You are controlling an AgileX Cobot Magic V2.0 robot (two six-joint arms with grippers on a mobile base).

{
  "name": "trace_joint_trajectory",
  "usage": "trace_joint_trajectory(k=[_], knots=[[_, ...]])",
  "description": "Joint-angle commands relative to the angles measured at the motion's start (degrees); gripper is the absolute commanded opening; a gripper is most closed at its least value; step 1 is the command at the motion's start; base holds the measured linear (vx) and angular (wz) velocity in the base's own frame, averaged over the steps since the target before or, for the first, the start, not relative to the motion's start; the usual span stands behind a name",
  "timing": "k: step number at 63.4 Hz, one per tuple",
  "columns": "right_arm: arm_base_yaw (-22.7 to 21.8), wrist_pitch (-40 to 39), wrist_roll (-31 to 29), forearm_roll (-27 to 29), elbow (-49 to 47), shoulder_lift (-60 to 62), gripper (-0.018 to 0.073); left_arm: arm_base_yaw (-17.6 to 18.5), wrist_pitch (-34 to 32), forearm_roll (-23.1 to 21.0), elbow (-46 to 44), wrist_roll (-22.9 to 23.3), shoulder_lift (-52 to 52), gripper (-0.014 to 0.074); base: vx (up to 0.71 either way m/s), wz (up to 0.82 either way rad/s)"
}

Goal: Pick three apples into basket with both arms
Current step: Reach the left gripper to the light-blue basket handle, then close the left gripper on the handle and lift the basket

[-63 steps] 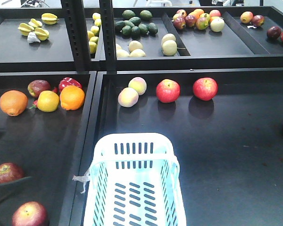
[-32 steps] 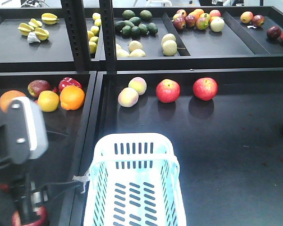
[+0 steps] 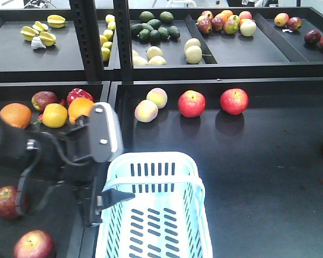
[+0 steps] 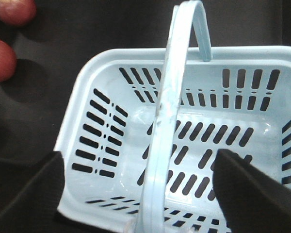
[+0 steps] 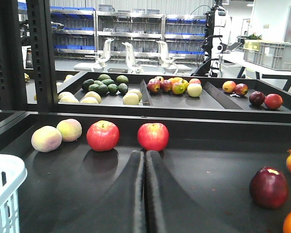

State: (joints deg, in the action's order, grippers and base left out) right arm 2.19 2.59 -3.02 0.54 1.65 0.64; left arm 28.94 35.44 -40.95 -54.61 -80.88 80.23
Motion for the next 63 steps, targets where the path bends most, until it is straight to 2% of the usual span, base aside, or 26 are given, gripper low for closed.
trace_joint_trajectory(k=[1, 11, 20, 35, 48, 60, 63], knots=[[-0.2, -4.2, -0.1, -0.5, 0.7, -0.1, -0.0009, 1.8, -1.9, -0.8, -3.4, 0.1, 1.7, 0.0587, 0.0, 0.0], [-0.2, -4.2, -0.1, -0.5, 0.7, -0.1, -0.0009, 3.8, -2.2, 0.1, -5.3, 0.2, 5.6, 0.0587, 0.0, 0.0], [-0.2, -4.2, -0.1, -0.5, 0.7, -0.1, -0.0009, 3.8, -3.3, 0.5, -6.2, 0.2, 8.0, 0.0584, 0.0, 0.0], [-0.2, -4.2, -0.1, -0.5, 0.7, -0.1, -0.0009, 3.8, -4.8, 1.5, -6.6, 0.2, 10.1, 0.0497, 0.0, 0.0], [-0.2, -4.2, -0.1, -0.5, 0.7, -0.1, -0.0009, 3.8, -6.6, 1.5, -6.6, 0.2, 10.7, 0.0309, 0.0, 0.0], [-0.2, -4.2, -0.1, -0.5, 0.7, -0.1, -0.0009, 3.8, -7.8, 1.6, -6.6, 0.2, 11.0, 0.0035, 0.0, 0.0], [-0.2, -4.2, -0.1, -0.5, 0.7, -0.1, -0.0009, 3.8, -7.8, 1.6, -6.6, 0.2, 11.0, -0.001, 0.0, 0.0]])
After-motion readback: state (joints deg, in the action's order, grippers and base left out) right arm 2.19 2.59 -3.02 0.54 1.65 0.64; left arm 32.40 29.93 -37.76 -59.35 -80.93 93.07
